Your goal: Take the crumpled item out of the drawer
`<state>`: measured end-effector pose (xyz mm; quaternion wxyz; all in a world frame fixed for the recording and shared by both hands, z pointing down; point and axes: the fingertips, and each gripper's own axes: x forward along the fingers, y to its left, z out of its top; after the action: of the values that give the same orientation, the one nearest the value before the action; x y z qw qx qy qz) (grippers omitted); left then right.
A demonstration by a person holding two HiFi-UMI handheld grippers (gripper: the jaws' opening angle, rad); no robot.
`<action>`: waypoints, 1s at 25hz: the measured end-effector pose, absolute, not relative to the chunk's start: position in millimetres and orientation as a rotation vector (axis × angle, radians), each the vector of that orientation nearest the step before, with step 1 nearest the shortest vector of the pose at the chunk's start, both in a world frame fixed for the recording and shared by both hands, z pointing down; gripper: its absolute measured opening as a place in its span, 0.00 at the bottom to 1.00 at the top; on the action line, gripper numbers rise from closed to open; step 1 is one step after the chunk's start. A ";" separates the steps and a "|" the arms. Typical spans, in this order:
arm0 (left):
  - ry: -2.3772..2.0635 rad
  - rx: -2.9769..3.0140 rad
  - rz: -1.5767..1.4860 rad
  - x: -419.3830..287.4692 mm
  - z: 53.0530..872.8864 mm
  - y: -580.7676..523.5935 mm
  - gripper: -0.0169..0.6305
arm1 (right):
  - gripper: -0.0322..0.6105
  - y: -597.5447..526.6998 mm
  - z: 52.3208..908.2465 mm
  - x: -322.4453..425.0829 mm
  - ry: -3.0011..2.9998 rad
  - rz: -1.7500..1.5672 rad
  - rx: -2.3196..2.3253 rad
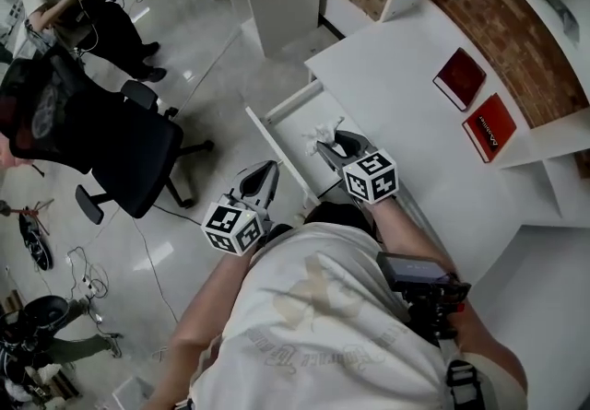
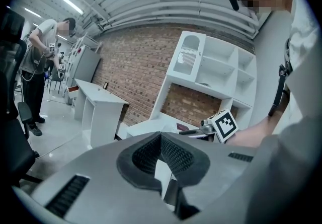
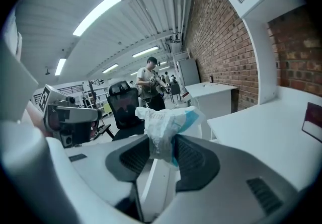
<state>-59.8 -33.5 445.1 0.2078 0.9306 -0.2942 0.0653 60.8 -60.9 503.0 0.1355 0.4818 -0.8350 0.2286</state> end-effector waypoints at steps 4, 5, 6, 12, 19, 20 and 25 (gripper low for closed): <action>-0.797 2.603 0.194 -62.9 447.6 -27.8 0.06 | 0.30 -50.0 496.0 57.3 -2.445 0.650 1.397; -0.791 2.605 0.197 -63.5 448.5 -26.6 0.06 | 0.30 -47.9 494.4 56.7 -2.450 0.647 1.397; -0.786 2.606 0.200 -63.8 449.4 -25.9 0.06 | 0.30 -46.3 492.9 56.5 -2.455 0.644 1.399; -0.744 2.622 0.217 -63.1 450.8 -19.1 0.06 | 0.30 -32.9 487.7 56.2 -2.464 0.638 1.426; -0.720 2.632 0.223 -62.0 451.5 -9.6 0.06 | 0.30 -6.9 492.6 63.7 -2.436 0.646 1.448; -0.717 2.631 0.224 -61.0 452.0 -8.5 0.06 | 0.30 -4.5 492.9 65.7 -2.433 0.647 1.451; -0.673 2.637 0.238 -49.0 455.6 1.8 0.06 | 0.30 6.5 490.1 75.6 -2.424 0.645 1.473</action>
<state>-49.0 1.8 455.6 0.2035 0.9451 -0.2413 0.0852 75.6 6.5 490.1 0.1159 0.5028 -0.8278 0.2204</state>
